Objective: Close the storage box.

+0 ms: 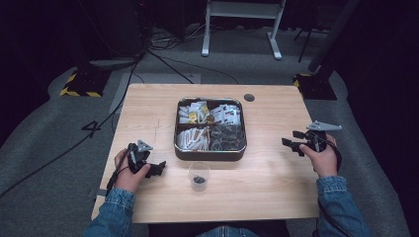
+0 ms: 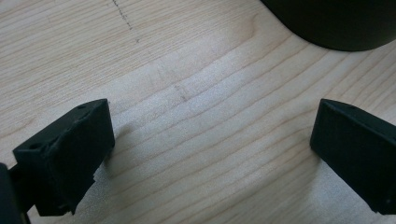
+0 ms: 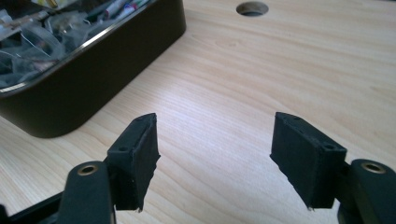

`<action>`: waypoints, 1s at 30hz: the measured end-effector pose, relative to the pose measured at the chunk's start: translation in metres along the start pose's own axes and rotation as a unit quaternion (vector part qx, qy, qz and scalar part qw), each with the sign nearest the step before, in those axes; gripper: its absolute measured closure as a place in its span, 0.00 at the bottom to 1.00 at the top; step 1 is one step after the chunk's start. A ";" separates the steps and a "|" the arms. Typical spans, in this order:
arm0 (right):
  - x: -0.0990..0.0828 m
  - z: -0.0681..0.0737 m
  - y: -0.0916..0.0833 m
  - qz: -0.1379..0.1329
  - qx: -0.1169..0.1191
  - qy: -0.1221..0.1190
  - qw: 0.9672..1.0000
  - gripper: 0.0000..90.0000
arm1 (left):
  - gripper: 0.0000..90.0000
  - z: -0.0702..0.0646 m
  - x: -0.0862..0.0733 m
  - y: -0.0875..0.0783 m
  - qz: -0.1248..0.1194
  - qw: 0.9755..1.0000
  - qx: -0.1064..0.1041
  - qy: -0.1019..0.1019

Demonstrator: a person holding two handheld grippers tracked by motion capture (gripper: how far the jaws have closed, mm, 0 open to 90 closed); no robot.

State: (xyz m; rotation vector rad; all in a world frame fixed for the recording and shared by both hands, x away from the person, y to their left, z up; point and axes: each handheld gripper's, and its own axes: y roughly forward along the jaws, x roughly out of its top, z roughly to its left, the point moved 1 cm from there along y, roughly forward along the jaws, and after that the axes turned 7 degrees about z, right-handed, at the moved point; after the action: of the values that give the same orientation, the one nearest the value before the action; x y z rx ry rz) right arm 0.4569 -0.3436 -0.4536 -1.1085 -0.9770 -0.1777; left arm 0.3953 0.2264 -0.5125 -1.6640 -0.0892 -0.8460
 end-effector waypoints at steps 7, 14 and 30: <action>-0.020 -0.009 0.008 0.016 -0.004 0.010 1.000 0.34 | 0.00 0.000 0.000 0.000 -0.001 1.000 0.000 0.001; -0.033 -0.010 0.014 0.021 0.002 0.015 1.000 0.27 | 0.00 0.000 0.000 0.000 -0.001 1.000 0.000 0.001; -0.046 -0.004 0.024 0.073 -0.036 -0.019 0.997 0.18 | 0.00 0.000 0.002 0.001 -0.001 1.000 0.000 0.003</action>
State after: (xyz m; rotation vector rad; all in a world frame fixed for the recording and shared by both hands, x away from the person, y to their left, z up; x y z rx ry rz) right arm 0.4463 -0.3507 -0.5039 -1.2486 -0.9252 -0.0740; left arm 0.3975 0.2252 -0.5125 -1.6621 -0.0862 -0.8526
